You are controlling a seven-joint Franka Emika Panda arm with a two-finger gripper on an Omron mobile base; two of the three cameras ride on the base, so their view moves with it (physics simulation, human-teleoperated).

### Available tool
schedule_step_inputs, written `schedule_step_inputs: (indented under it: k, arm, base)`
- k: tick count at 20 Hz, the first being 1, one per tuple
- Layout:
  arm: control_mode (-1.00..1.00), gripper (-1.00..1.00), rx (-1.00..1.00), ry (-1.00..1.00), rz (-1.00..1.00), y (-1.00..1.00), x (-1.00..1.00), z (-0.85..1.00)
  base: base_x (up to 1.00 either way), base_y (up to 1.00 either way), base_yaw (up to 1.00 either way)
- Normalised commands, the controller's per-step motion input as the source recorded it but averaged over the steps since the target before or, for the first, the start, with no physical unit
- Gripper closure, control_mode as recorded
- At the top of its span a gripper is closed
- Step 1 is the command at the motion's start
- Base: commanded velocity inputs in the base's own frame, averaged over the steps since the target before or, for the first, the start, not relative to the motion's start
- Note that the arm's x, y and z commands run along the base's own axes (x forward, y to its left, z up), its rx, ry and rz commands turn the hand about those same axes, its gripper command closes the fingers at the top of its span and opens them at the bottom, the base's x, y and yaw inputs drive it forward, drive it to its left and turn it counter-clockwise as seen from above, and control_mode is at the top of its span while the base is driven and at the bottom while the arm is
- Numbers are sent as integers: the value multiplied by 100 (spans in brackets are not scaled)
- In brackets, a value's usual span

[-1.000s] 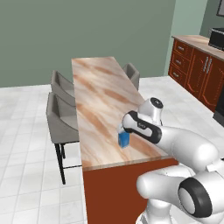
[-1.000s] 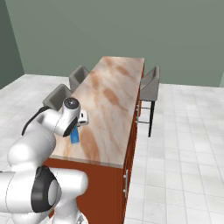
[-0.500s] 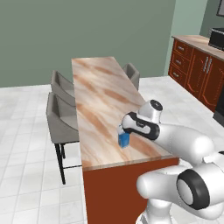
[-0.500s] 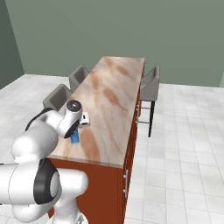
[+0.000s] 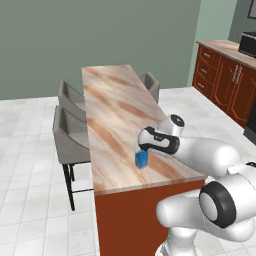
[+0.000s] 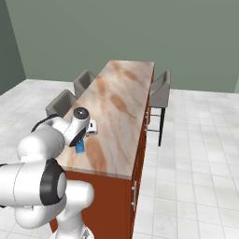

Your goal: Pick the milk from the counter and place it in the open cabinet.

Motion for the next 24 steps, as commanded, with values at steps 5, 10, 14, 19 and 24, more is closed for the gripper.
schedule_step_inputs:
  k: [5, 10, 14, 19, 24]
  arm:
    - [-100, -100, 4, 0, -2, 4, 0, -10]
    - [-100, -100, 5, 0, -2, 0, 1, -11]
    - [-100, -100, 4, 0, -2, 0, 8, -11]
    - [-100, -100, 1, 0, 0, 0, 6, -10]
    - [-100, -100, 3, -2, 0, 0, 4, -12]
  base:
    - [0, 0, 0]
    - [0, 0, 0]
    - [0, 0, 0]
    - [0, 0, 0]
    - [0, 0, 0]
